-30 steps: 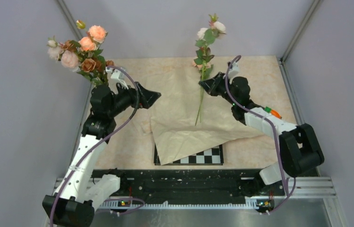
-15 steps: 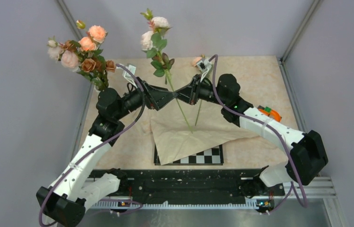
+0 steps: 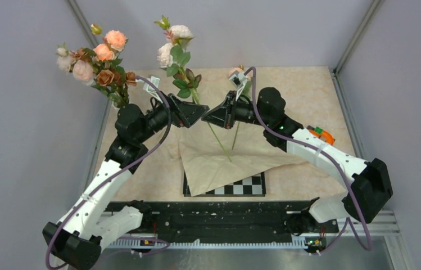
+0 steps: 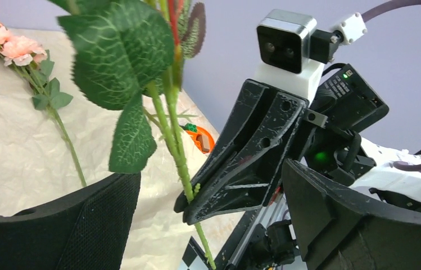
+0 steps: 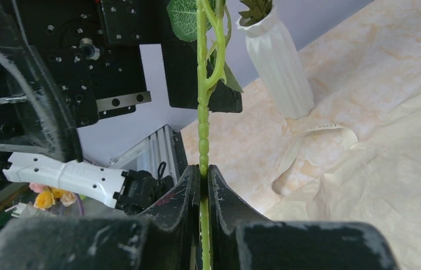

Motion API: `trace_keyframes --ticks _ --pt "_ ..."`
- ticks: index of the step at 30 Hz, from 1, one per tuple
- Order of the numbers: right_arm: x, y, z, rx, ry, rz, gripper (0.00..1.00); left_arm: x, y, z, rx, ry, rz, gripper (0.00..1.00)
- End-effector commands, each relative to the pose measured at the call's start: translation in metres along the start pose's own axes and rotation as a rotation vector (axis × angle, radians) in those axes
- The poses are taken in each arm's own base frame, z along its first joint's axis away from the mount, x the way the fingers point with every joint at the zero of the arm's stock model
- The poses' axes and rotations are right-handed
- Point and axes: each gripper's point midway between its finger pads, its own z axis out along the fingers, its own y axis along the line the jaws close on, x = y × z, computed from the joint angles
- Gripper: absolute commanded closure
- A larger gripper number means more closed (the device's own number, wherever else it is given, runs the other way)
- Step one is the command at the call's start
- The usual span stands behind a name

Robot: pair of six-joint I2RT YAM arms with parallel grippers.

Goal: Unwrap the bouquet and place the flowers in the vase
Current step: Pick up the fake flower from the wrapping paper.

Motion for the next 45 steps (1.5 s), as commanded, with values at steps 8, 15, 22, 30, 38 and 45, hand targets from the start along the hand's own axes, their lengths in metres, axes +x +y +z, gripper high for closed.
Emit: trace_keyframes --ticks 8,15,22,30,38,45 --pt "-0.033 0.047 -0.004 -0.129 -0.055 -0.12 1.0 -0.025 -0.018 -0.003 0.019 -0.069 0.06 0.18" --pt "-0.029 0.048 -0.003 -0.134 -0.04 -0.121 1.0 -0.027 -0.017 -0.004 0.01 -0.079 0.061 0.46" --pt "-0.024 0.046 0.001 -0.135 -0.004 -0.128 1.0 -0.028 -0.015 -0.004 -0.002 -0.086 0.062 0.7" --pt "-0.018 0.046 0.004 -0.139 0.018 -0.131 1.0 -0.028 -0.012 -0.005 -0.019 -0.087 0.069 1.0" --pt "-0.02 0.048 0.002 -0.139 0.017 -0.141 0.83 -0.028 -0.004 -0.006 -0.062 -0.078 0.115 1.0" --pt "-0.024 0.05 -0.008 -0.114 0.0 -0.175 0.48 -0.039 0.009 -0.016 -0.172 -0.079 0.244 1.0"
